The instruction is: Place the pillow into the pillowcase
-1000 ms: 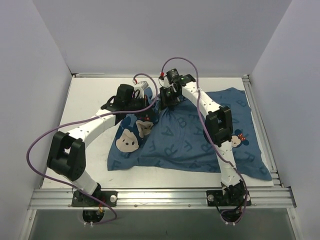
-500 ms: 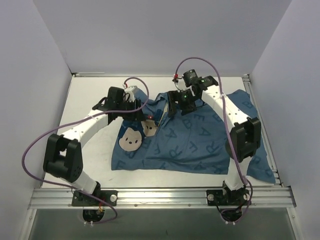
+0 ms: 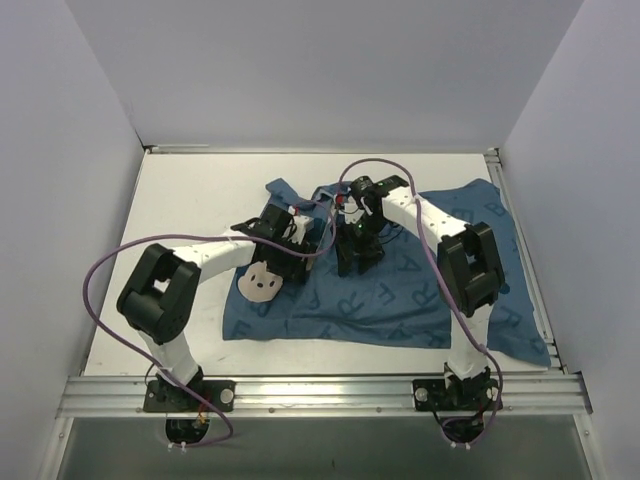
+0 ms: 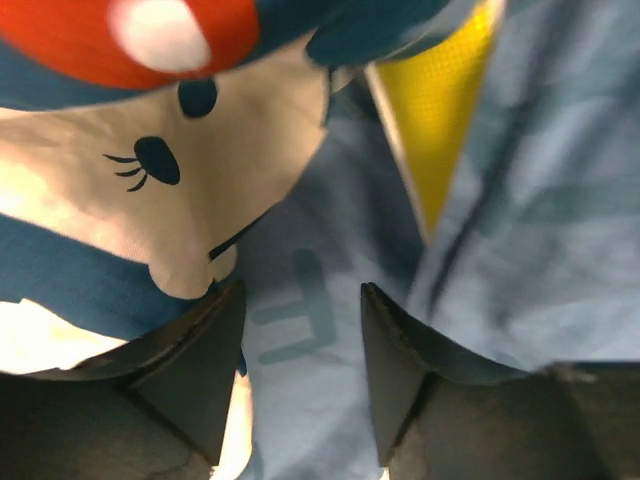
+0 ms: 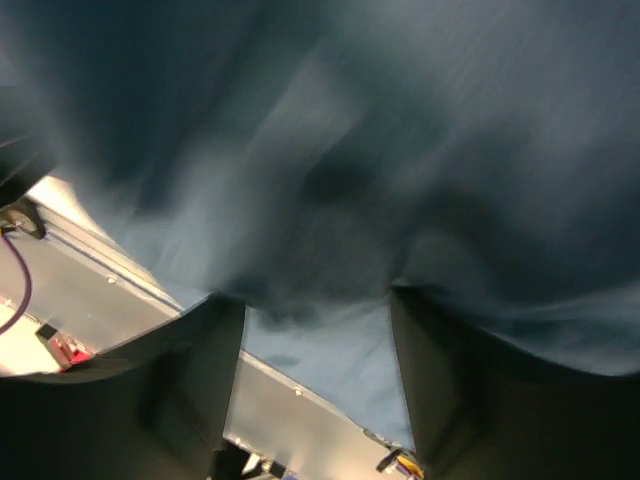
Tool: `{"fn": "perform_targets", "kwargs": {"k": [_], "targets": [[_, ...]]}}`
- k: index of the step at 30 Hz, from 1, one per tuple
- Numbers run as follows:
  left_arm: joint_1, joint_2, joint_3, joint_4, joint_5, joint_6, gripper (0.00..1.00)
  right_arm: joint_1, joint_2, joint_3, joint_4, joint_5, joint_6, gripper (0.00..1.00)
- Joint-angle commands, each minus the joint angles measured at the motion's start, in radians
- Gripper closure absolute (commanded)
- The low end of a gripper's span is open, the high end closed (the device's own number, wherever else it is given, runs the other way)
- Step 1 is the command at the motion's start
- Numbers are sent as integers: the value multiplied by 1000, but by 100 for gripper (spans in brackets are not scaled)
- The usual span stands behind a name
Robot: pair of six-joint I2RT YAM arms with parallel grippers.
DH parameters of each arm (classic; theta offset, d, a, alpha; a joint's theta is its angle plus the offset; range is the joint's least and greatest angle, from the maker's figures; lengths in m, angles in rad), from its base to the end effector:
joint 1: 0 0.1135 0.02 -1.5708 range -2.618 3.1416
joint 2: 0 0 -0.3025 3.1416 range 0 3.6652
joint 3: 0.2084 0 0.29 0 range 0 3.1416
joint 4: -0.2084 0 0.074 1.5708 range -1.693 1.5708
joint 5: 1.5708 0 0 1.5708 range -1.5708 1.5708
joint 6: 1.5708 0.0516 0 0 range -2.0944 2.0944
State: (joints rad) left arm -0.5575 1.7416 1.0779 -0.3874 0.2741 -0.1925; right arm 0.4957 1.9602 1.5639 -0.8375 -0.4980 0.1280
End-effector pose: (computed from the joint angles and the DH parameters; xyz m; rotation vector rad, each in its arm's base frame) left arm 0.3263 -0.2199 0.1767 0.5858 2.6302 -0.6078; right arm 0.3922 0.2401 0.2266 -0.6439 2.7867 0.8407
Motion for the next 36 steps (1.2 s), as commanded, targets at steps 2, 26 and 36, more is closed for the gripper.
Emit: {"fn": "perform_targets", "kwargs": {"k": [2, 26, 36], "targets": [[-42, 33, 47, -31, -125, 67, 50, -26, 78, 4, -29, 1, 12, 48], [211, -384, 66, -336, 377, 402, 27, -63, 302, 514, 51, -33, -109, 29], [281, -297, -4, -368, 89, 915, 14, -216, -245, -54, -204, 123, -530, 1]]}}
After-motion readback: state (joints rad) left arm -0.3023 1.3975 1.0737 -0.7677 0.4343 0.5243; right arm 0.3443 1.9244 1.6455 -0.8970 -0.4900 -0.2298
